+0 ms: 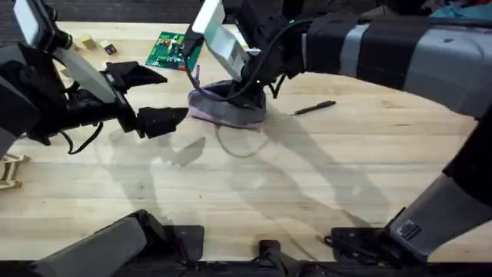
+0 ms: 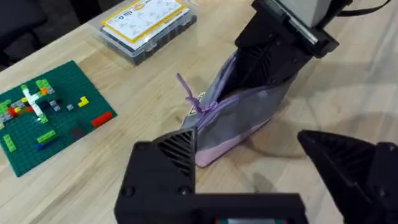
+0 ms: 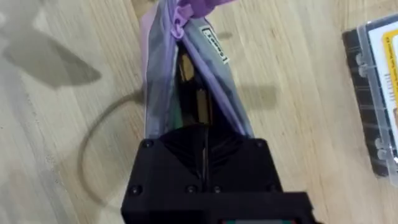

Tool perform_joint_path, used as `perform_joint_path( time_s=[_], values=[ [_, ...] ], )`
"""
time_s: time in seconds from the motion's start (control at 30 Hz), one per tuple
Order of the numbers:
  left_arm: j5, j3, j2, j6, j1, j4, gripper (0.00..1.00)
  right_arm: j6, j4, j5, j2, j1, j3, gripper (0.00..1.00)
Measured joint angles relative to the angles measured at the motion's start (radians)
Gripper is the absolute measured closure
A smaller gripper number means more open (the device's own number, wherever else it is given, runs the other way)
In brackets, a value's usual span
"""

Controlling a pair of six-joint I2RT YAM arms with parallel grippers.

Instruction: Unzip the bag, pick up the pens from the table one at a time and place them inside, then zip the bag closed.

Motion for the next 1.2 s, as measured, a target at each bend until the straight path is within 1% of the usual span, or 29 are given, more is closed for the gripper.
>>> perform_joint_path(
  time_s=[0.03,0.07,0.13,0.27,0.3,0.37,0.63,0.73,0.87,1.0,1.07,1.2],
  values=[
    [0.0,0.0,0.0,0.0,0.0,0.0,0.008,0.0,0.0,0.0,0.0,0.0,0.0,0.971],
    [0.0,0.0,0.0,0.0,0.0,0.0,0.008,0.001,0.0,0.0,0.0,0.0,0.0,0.948],
    [0.0,0.0,0.0,0.0,0.0,0.0,0.007,0.0,0.0,-0.001,0.0,0.0,0.0,0.701],
    [0.0,0.0,0.0,0.0,0.0,0.0,0.007,0.0,0.0,-0.003,0.0,0.0,0.0,0.118],
    [0.0,0.0,0.0,0.0,0.0,0.0,0.007,-0.003,0.0,-0.003,0.0,0.0,0.0,0.032],
    [0.0,0.0,0.0,0.0,0.0,0.0,0.007,-0.003,-0.001,-0.003,0.0,-0.001,0.0,0.007],
    [0.0,0.0,0.0,0.0,0.0,0.0,0.007,-0.003,-0.004,-0.003,0.0,-0.001,0.0,0.004],
    [0.0,0.0,0.0,0.0,0.0,0.0,0.008,-0.003,-0.037,-0.004,-0.022,-0.001,0.0,0.004],
    [0.0,0.0,0.0,0.0,0.0,0.0,0.007,-0.003,-0.1,-0.003,-0.105,-0.007,0.0,0.004],
    [0.0,0.0,0.0,0.0,0.0,0.0,0.008,0.01,-0.147,-0.004,-0.216,-0.029,0.0,0.004],
    [0.0,0.0,0.0,0.0,0.0,0.0,0.008,0.048,-0.157,-0.003,-0.263,-0.047,0.0,0.004],
    [0.0,0.0,0.0,0.0,0.0,0.0,0.007,0.173,-0.192,0.005,-0.336,-0.1,0.0,0.003]
  ],
)
